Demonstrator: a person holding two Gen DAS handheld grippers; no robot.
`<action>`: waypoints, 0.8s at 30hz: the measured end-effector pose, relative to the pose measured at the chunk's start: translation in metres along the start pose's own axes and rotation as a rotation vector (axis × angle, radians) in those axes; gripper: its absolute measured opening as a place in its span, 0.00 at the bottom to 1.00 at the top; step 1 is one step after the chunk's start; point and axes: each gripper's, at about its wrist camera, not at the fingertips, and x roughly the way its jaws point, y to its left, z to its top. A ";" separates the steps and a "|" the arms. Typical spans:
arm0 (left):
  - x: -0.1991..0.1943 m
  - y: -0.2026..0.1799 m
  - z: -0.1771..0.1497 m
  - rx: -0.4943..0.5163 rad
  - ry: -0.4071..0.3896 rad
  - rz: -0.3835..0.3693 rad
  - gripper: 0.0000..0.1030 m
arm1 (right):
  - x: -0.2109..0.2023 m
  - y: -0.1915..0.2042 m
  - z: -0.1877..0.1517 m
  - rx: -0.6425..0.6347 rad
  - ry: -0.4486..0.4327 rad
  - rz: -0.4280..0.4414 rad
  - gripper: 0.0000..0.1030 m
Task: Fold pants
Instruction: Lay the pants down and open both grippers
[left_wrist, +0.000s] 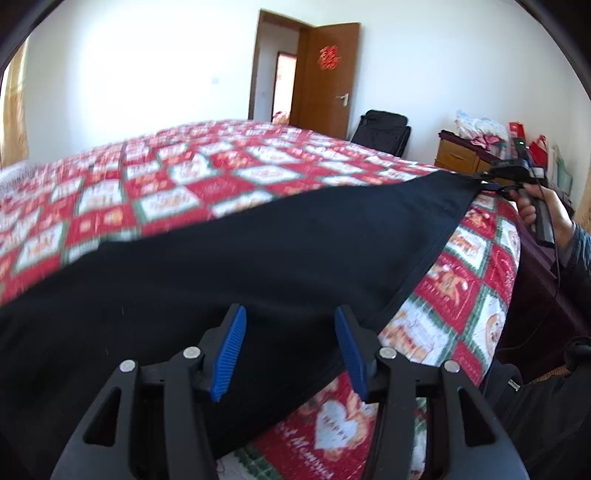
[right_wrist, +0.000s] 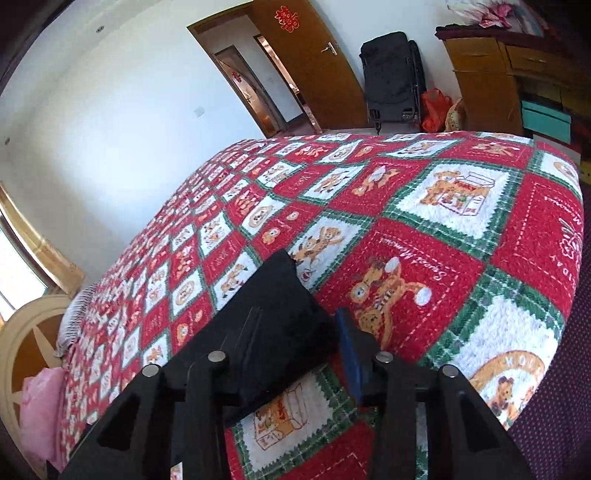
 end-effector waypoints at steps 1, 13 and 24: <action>-0.001 -0.001 0.000 0.002 -0.006 0.000 0.51 | 0.000 0.001 -0.001 -0.005 0.001 -0.008 0.24; -0.040 0.039 0.001 -0.030 -0.045 0.163 0.56 | -0.015 0.025 -0.014 -0.111 -0.039 -0.114 0.21; -0.036 0.047 -0.020 0.010 0.044 0.223 0.65 | 0.025 0.232 -0.162 -0.627 0.274 0.341 0.34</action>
